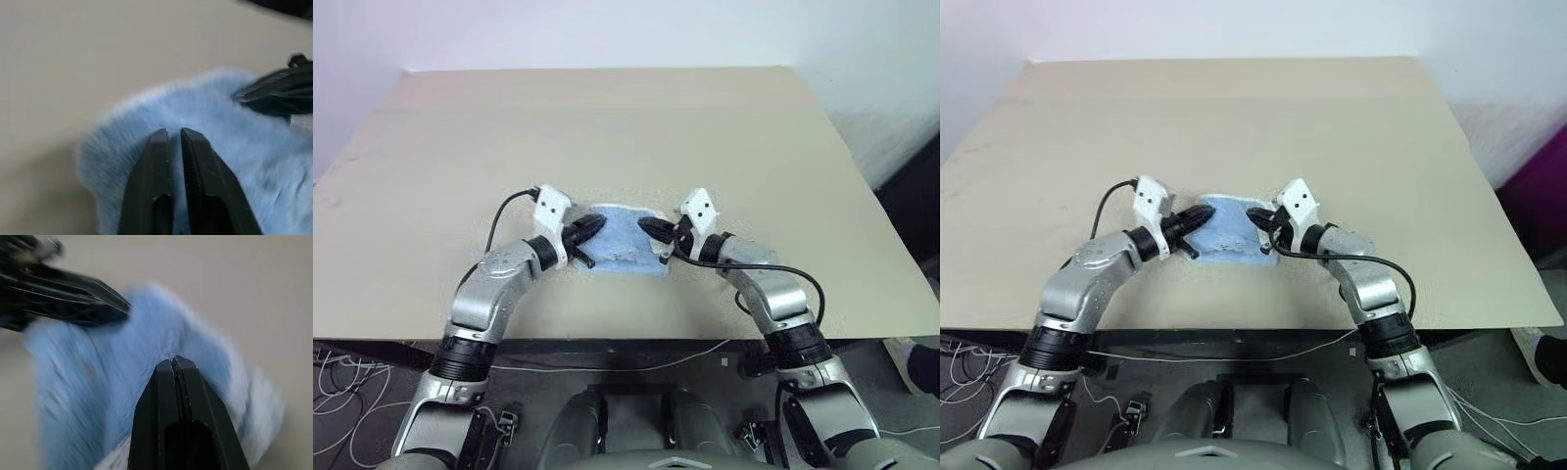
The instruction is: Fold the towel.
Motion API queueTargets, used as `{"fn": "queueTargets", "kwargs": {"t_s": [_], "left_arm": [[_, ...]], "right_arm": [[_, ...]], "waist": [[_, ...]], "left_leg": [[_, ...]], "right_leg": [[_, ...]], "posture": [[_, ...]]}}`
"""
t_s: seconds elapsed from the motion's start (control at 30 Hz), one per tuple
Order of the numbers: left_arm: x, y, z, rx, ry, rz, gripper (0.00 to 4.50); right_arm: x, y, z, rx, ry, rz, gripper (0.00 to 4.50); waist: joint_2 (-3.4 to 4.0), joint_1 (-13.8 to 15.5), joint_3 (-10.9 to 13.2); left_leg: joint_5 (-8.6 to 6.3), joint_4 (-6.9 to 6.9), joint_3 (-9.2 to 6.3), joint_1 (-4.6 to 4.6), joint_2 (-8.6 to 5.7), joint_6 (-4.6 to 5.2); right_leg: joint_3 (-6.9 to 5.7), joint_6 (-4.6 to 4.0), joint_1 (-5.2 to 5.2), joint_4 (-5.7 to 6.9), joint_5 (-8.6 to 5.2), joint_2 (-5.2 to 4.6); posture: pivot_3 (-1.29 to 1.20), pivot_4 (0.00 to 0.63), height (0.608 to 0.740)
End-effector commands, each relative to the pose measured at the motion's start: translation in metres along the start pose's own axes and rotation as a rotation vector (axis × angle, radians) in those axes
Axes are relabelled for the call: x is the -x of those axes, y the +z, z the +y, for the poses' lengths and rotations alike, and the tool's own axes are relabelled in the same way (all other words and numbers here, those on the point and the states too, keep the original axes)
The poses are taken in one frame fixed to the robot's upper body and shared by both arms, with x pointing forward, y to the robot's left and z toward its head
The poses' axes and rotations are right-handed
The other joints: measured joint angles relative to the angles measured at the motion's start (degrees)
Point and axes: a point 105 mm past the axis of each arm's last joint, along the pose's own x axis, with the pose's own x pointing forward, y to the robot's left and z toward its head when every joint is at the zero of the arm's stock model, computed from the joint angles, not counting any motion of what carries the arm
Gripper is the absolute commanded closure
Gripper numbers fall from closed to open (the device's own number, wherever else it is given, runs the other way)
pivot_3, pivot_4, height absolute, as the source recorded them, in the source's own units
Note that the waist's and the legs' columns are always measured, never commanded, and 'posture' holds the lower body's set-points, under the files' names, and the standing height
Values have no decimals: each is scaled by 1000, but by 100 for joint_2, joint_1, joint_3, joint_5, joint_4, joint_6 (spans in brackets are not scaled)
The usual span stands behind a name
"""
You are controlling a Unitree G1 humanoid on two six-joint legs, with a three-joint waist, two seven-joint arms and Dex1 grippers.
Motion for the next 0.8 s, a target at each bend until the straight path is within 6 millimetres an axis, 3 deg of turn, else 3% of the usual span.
{"fn": "queueTargets", "kwargs": {"t_s": [0.03, 0.17, 0.33, 0.43, 0.53, 0.63, 0.8], "left_arm": [[-3, -15, 1, -76, 11, 40, 3985], [-2, -19, 1, -62, 26, 10, 3985], [13, 21, 17, 78, 86, -210, 3985], [35, 41, 37, 74, 149, -285, 3985], [55, 41, 49, -29, 186, -244, 4028], [69, 29, 54, -134, 190, -160, 4028], [84, 23, 58, -150, 176, -133, 4028]], "right_arm": [[-2, -10, 0, 2, -1, 34, 4500], [1, -7, 4, 11, 10, -6, 4500], [18, 29, -3, 47, -15, -162, 4500], [38, 43, -14, -4, -35, -199, 4500], [54, 43, -20, -123, -27, -184, 3914], [62, 35, -17, -283, 21, -137, 2935], [64, 24, -18, -660, 56, -89, 1129]], "waist": [[-2, -1, -3], [-1, -1, -9], [-3, -1, -6], [-3, -2, -5], [-2, -7, -6], [-1, -7, -6], [0, 1, -5]], "left_leg": [[0, 1, 0, -5, 0, 0], [0, 2, -1, 7, 2, 0], [0, 3, -2, 4, 1, 0], [0, 10, -2, -22, 2, 0], [1, 20, -3, -50, 3, -1], [1, 17, -3, -48, 3, -1], [1, 20, -7, -54, 3, -1]], "right_leg": [[1, 0, -6, 3, 0, 0], [0, 0, 7, 5, 0, 0], [0, 1, 3, 7, 1, -2], [1, 1, -24, 21, 1, -3], [1, 1, -54, 31, 1, -5], [2, 1, -53, 31, 0, -6], [6, 0, -54, 31, 0, -13]], "posture": [[0, 150, 740], [0, 150, 740], [0, 150, 740], [0, 150, 740], [0, 150, 740], [0, 150, 740], [0, 150, 740]]}}
